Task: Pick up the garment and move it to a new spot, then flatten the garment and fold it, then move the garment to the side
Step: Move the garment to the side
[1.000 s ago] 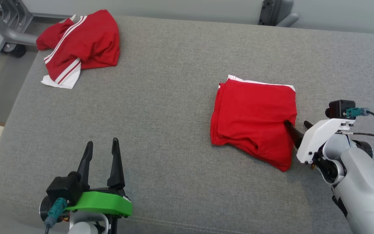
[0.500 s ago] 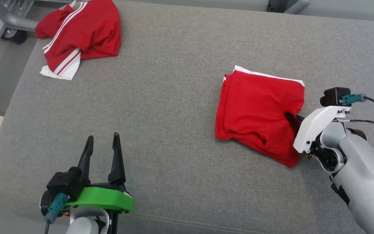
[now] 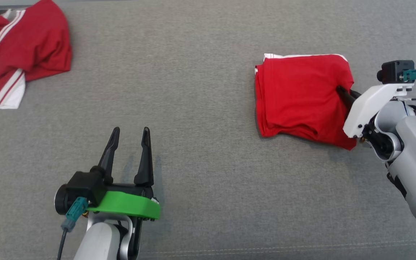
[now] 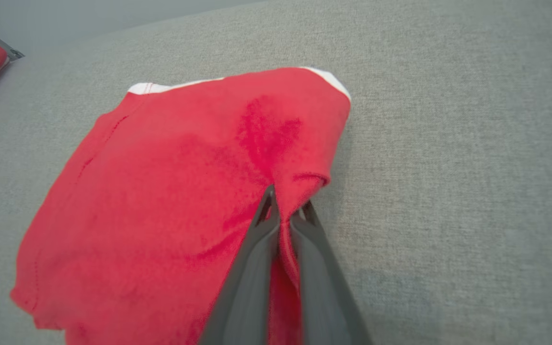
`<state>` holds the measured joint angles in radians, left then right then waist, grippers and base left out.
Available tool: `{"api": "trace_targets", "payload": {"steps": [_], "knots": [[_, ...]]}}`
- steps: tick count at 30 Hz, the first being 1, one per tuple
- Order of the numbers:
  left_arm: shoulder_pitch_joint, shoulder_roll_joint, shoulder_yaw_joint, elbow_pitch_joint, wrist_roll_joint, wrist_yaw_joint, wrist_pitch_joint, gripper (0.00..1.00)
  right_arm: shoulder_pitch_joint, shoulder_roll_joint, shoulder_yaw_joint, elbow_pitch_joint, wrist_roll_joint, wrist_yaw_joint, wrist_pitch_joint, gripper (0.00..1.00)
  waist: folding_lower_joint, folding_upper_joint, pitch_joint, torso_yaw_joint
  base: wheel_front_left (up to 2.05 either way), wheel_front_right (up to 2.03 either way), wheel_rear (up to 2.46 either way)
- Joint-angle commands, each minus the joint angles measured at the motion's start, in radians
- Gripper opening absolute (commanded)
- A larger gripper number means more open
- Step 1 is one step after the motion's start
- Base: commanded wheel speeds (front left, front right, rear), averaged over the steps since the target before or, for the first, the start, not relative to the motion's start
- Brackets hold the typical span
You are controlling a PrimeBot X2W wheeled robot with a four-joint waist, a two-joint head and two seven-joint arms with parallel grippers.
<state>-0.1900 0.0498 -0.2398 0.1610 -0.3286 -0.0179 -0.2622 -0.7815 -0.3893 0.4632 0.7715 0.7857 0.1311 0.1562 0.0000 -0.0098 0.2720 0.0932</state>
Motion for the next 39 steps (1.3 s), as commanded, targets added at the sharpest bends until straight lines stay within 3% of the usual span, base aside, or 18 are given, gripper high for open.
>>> {"api": "trace_targets", "payload": {"steps": [1,8,14,27,39], "knots": [[-0.023,0.002,-0.001,0.0,0.008,-0.004,-0.003,1.0,-0.025,-0.003,0.002,0.002,0.0,-0.001,-0.01,0.0,0.0,0.0098,0.06,-0.132,0.0,0.0,0.0],[-0.088,0.027,-0.026,0.009,0.048,-0.019,0.008,1.0,-0.118,0.026,0.025,0.022,0.013,-0.001,-0.039,0.0,0.0,0.0098,0.135,-0.299,0.0,0.0,0.0],[-0.135,0.034,-0.06,0.015,0.064,-0.034,0.03,1.0,-0.169,0.035,0.041,0.06,0.034,-0.001,-0.075,0.0,0.0,0.0098,0.166,-0.363,0.0,0.0,0.0],[-0.139,0.049,-0.073,-0.003,0.064,-0.02,0.044,1.0,-0.292,-0.003,0.11,0.171,-0.019,-0.001,-0.154,0.0,0.0,0.0098,0.193,-0.302,0.0,0.0,0.0],[-0.123,0.079,-0.079,-0.093,0.076,-0.002,0.071,1.0,-0.42,-0.157,0.153,0.3,-0.091,-0.001,-0.225,0.0,0.0,0.0098,0.246,-0.226,0.0,0.0,0.0]]}}
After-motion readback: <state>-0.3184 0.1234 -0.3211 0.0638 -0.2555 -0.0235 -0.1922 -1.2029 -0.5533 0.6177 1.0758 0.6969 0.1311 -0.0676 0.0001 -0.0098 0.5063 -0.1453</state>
